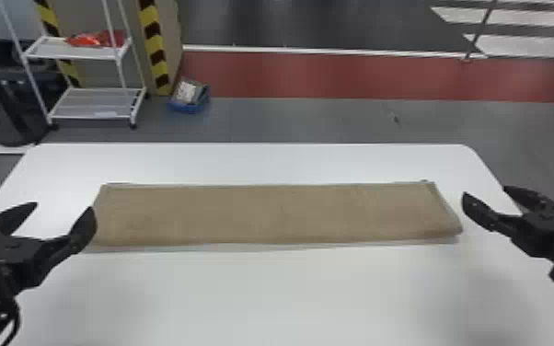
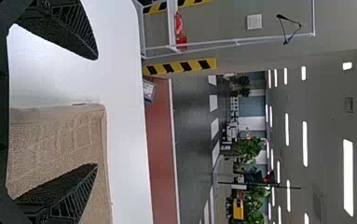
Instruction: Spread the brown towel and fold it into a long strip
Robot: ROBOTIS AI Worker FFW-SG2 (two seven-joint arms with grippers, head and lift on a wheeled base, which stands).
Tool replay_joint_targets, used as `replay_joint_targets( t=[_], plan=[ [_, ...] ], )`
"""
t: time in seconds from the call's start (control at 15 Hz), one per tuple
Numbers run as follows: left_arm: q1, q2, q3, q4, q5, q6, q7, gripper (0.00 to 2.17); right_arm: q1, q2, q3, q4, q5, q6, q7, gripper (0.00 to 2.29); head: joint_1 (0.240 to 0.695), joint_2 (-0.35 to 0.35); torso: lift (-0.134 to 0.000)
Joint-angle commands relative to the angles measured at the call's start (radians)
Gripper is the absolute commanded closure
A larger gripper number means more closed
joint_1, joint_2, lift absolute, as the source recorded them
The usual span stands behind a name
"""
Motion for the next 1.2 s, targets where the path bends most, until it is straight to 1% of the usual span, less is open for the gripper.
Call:
replay_joint_targets(
  t=[0.0,0.13,0.2,0.27,0.4,0.47,0.53,0.6,0.67,0.73,0.8,0.93,1.07,1.13],
  plan=[
    [0.061,-0.022,0.005,-0.052,0.004,-0.034,0.013,0.07,0.091,0.046,-0.019,-0.106,-0.016,-0.043,-0.022,0.07,0.695,-0.064,-0.123],
    [0.113,-0.051,0.002,-0.111,0.001,-0.071,0.053,0.07,0.171,0.089,-0.021,-0.198,-0.036,-0.11,-0.049,0.08,0.695,-0.061,-0.123],
    [0.129,-0.059,-0.007,-0.133,0.001,-0.089,0.059,0.07,0.194,0.103,-0.018,-0.228,-0.042,-0.138,-0.052,0.08,0.695,-0.058,-0.123],
    [0.147,-0.067,-0.029,-0.153,-0.012,-0.12,0.071,0.07,0.212,0.129,-0.008,-0.265,-0.048,-0.138,-0.057,0.08,0.695,-0.054,-0.123],
    [0.167,-0.073,-0.088,-0.182,-0.057,-0.154,0.12,0.07,0.258,0.155,0.041,-0.32,-0.046,-0.147,-0.094,0.09,0.695,-0.049,-0.123],
    [0.172,-0.078,-0.122,-0.187,-0.08,-0.169,0.152,0.07,0.277,0.162,0.073,-0.331,-0.043,-0.181,-0.111,0.09,0.695,-0.048,-0.123],
    [0.175,-0.081,-0.15,-0.191,-0.092,-0.181,0.171,0.07,0.289,0.179,0.1,-0.339,-0.043,-0.19,-0.129,0.09,0.695,-0.046,-0.123],
    [0.181,-0.09,-0.176,-0.193,-0.106,-0.218,0.171,0.06,0.3,0.196,0.122,-0.34,-0.043,-0.196,-0.129,0.1,0.695,-0.044,-0.123],
    [0.187,-0.093,-0.203,-0.196,-0.126,-0.246,0.188,0.06,0.315,0.207,0.151,-0.342,-0.042,-0.23,-0.132,0.1,0.695,-0.043,-0.123],
    [0.19,-0.093,-0.228,-0.202,-0.135,-0.258,0.205,0.06,0.34,0.21,0.18,-0.349,-0.042,-0.26,-0.15,0.11,0.695,-0.041,-0.123],
    [0.192,-0.093,-0.243,-0.205,-0.14,-0.258,0.205,0.06,0.364,0.212,0.205,-0.363,-0.039,-0.285,-0.183,0.11,0.695,-0.039,-0.123],
    [0.195,-0.091,-0.282,-0.213,-0.17,-0.261,0.217,0.06,0.392,0.215,0.245,-0.379,-0.031,-0.313,-0.224,0.11,0.695,-0.041,-0.123],
    [0.195,-0.091,-0.306,-0.219,-0.192,-0.273,0.223,0.06,0.396,0.221,0.258,-0.38,-0.031,-0.325,-0.265,0.11,0.695,-0.048,-0.123],
    [0.202,-0.091,-0.308,-0.229,-0.192,-0.273,0.225,0.06,0.399,0.225,0.262,-0.388,-0.032,-0.322,-0.272,0.12,0.695,-0.053,-0.123]
  ],
)
